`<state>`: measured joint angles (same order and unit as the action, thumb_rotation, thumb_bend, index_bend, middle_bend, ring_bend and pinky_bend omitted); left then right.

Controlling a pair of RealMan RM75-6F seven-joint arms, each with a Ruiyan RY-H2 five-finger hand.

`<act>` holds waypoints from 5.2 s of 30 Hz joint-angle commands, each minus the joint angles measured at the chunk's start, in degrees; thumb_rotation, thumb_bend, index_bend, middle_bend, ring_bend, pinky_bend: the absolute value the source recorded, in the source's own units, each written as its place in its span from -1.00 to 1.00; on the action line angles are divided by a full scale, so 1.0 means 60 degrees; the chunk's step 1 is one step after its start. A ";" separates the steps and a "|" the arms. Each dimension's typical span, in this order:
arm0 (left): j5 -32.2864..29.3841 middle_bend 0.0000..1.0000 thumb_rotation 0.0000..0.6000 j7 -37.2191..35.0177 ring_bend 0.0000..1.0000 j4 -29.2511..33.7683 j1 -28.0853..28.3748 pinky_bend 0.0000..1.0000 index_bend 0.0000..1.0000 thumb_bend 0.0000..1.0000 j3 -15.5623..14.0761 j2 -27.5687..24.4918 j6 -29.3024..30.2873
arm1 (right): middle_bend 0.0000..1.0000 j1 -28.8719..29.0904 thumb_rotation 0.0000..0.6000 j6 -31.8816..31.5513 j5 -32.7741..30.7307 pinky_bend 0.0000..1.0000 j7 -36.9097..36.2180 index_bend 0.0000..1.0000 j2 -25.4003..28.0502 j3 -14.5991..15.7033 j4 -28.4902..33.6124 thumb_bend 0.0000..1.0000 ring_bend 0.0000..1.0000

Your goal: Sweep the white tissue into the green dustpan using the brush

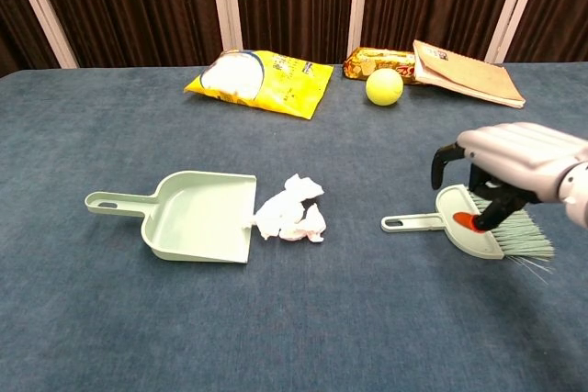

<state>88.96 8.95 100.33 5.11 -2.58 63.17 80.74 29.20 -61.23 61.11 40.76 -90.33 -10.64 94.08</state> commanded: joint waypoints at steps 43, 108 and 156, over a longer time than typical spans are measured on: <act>-0.0129 -1.00 1.00 0.0025 -1.00 0.0075 0.0105 -1.00 -1.00 -1.00 0.0005 0.0010 -0.0190 | 0.95 0.0297 1.00 -0.0514 -0.0055 0.92 -0.0476 0.62 -0.1952 0.0549 -0.2322 -0.27 0.97; -0.4799 -0.32 1.00 0.7020 -0.28 0.2737 0.3892 -0.25 -0.71 -0.84 0.1961 0.2370 -0.1524 | 0.96 0.1206 1.00 -0.1857 -0.0710 0.92 -0.0116 1.00 0.0577 -0.1038 0.1026 0.15 0.97; -0.9439 0.93 1.00 0.9606 0.88 -0.0166 0.6291 0.79 -0.17 -0.21 0.2031 0.5286 -0.0820 | 0.96 0.1268 1.00 -0.2142 -0.0578 0.92 -0.0413 1.00 0.0609 -0.0740 0.0675 0.15 0.97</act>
<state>32.29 66.61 99.48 42.75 9.74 94.72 75.73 36.80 -74.09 57.65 38.29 -86.66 -15.08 98.13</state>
